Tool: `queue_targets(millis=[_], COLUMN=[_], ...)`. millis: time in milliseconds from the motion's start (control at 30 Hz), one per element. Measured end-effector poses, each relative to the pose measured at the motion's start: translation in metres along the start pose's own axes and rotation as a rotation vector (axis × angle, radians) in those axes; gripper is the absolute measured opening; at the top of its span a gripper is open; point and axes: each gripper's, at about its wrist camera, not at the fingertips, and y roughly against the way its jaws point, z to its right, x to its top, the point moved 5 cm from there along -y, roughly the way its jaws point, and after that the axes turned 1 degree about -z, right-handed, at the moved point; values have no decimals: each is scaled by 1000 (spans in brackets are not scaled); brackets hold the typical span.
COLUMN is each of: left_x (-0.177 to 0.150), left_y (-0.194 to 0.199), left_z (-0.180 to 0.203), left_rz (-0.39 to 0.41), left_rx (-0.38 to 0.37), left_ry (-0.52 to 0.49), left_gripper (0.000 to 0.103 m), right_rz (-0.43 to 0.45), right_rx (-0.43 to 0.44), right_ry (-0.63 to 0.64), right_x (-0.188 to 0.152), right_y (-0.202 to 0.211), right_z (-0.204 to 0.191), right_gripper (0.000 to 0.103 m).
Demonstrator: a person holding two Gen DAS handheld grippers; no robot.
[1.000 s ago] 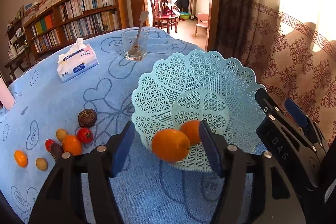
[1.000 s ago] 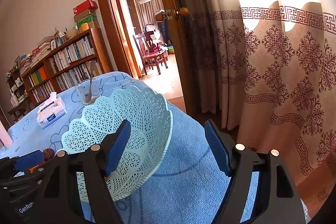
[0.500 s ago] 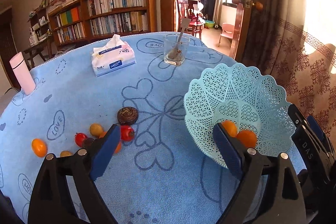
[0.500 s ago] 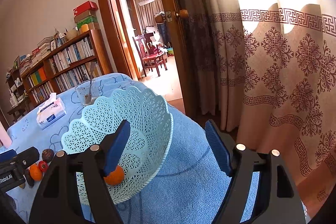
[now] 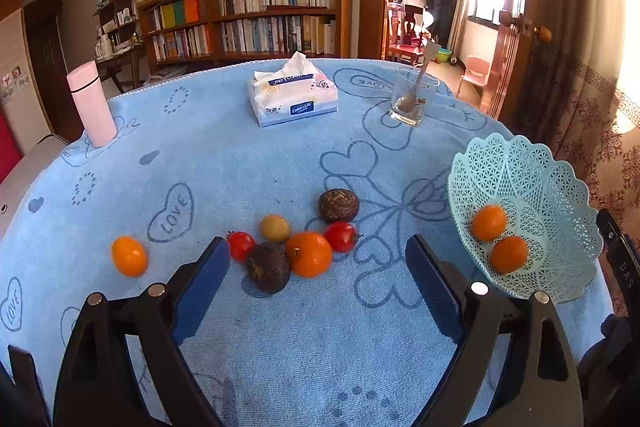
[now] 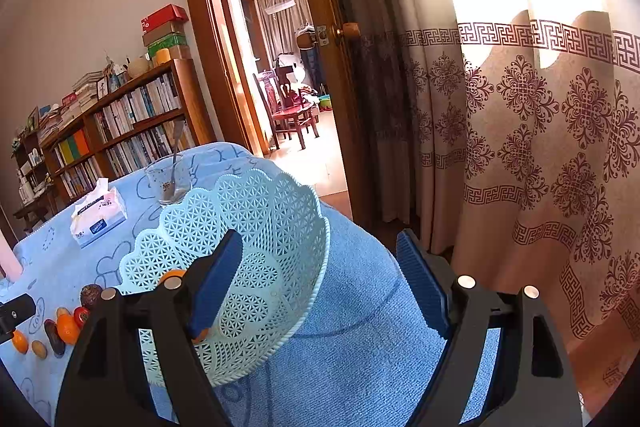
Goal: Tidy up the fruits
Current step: 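Withdraw the left gripper and move it toward the dark passion fruit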
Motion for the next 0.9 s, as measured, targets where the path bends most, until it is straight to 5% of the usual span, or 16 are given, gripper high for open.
queue_targets(millis=[467,900], left_x=[-29,-41], left_y=[-2,-34], left_z=[-110,-92], left_rz=[-35,-87], left_rx=[143,55], left_ry=[168,107], left_gripper=[89,85], right_rz=[-49,-103], right_rx=[31,144], right_ry=[0,139], right_x=[-4,-36], right_y=[16,56], right_z=[0,-53], right_gripper=[81,81])
